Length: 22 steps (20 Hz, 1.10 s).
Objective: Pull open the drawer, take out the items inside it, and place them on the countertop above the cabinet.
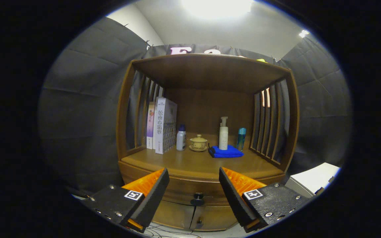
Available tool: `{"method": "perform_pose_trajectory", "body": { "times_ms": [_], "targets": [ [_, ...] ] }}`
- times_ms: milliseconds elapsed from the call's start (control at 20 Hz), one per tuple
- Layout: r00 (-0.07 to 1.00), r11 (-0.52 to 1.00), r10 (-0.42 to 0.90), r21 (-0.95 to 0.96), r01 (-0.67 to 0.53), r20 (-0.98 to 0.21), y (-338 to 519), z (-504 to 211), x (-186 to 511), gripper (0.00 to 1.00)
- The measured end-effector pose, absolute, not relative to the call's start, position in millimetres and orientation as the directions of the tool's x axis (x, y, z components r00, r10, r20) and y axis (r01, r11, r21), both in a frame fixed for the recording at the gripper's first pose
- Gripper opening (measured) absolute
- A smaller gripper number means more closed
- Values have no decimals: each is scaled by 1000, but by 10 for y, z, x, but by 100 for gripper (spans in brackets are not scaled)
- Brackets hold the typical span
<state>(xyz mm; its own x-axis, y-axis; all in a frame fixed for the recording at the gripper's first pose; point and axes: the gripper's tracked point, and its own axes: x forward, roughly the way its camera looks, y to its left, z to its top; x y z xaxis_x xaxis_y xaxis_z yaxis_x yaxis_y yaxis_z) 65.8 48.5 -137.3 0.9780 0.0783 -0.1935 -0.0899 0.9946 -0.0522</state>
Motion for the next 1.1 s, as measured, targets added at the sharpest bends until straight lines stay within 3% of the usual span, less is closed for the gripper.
{"method": "perform_pose_trajectory", "body": {
  "times_ms": [200, 550, 850, 950, 1100],
  "targets": [
    [956, 996, 25, -77, -50, -292, 503, -1879, 846, 95],
    [932, 993, -94, -98, 64, -349, 211, -2467, 1051, 95],
    [897, 998, -57, -34, 47, -439, 211, -2938, 1173, 89],
    [894, 999, -44, -23, 38, -446, 284, -2958, 1169, 83],
    [896, 999, -36, -16, 32, -442, 357, -3013, 1207, 60]
  ]
}}
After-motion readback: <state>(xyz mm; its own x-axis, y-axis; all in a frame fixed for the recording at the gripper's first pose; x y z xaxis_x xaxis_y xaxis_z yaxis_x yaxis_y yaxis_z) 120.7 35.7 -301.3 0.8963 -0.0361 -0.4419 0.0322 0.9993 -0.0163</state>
